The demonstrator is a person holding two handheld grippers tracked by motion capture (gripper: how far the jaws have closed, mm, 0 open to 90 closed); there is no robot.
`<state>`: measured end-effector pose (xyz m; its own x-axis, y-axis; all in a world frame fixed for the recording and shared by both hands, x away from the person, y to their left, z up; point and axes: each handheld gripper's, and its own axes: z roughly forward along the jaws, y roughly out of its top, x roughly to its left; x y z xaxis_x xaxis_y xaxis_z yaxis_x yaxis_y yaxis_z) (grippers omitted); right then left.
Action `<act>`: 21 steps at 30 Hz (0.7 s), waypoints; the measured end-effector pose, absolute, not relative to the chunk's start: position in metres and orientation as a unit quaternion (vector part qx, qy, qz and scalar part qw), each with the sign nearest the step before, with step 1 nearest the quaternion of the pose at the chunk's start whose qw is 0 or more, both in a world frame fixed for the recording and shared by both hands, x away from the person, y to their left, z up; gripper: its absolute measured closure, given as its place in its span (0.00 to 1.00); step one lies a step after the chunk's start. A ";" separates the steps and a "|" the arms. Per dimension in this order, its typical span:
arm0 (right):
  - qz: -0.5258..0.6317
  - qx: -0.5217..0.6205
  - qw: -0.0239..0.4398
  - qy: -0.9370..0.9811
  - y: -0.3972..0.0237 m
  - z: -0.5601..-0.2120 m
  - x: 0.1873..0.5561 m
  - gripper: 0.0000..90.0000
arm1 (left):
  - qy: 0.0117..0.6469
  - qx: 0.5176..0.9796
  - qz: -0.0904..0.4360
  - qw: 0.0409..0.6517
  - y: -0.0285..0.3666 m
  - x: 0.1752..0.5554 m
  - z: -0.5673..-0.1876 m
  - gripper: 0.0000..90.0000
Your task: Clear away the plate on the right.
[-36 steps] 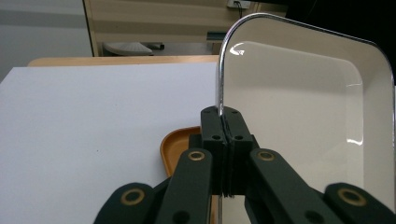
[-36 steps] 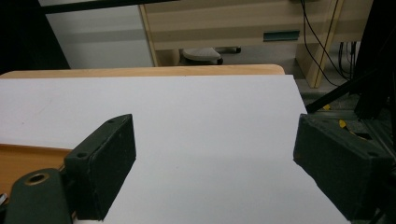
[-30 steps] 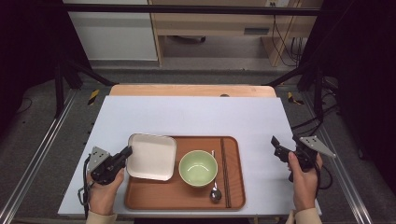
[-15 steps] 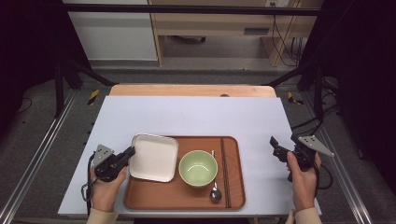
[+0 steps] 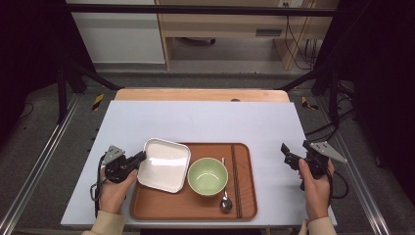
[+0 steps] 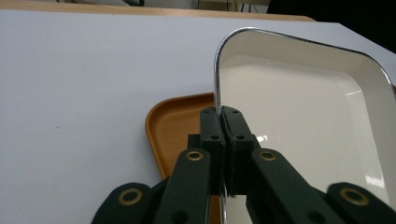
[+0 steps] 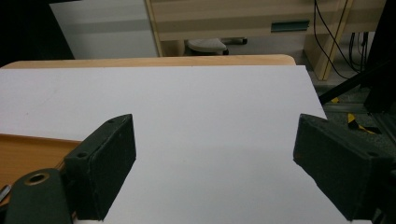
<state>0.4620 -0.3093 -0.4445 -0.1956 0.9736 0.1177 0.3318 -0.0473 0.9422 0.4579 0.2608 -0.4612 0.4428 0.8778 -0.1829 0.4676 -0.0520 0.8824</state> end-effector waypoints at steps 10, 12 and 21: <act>0.481 0.542 0.325 0.608 -0.309 -0.446 0.464 0.15 | 0.479 0.714 0.193 0.473 0.257 0.460 -0.466 0.97; 0.481 0.541 0.324 0.609 -0.309 -0.446 0.464 0.15 | 0.476 0.716 0.191 0.473 0.255 0.460 -0.466 0.97; 0.481 0.544 0.319 0.609 -0.308 -0.447 0.465 0.15 | 0.477 0.728 0.181 0.458 0.253 0.461 -0.470 0.97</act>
<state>0.4649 -0.3077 -0.4473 -0.2049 0.9694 0.1354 0.3558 -0.0551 0.9330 0.4613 0.2535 -0.4696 0.4796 0.8600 -0.1742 0.5292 -0.1252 0.8392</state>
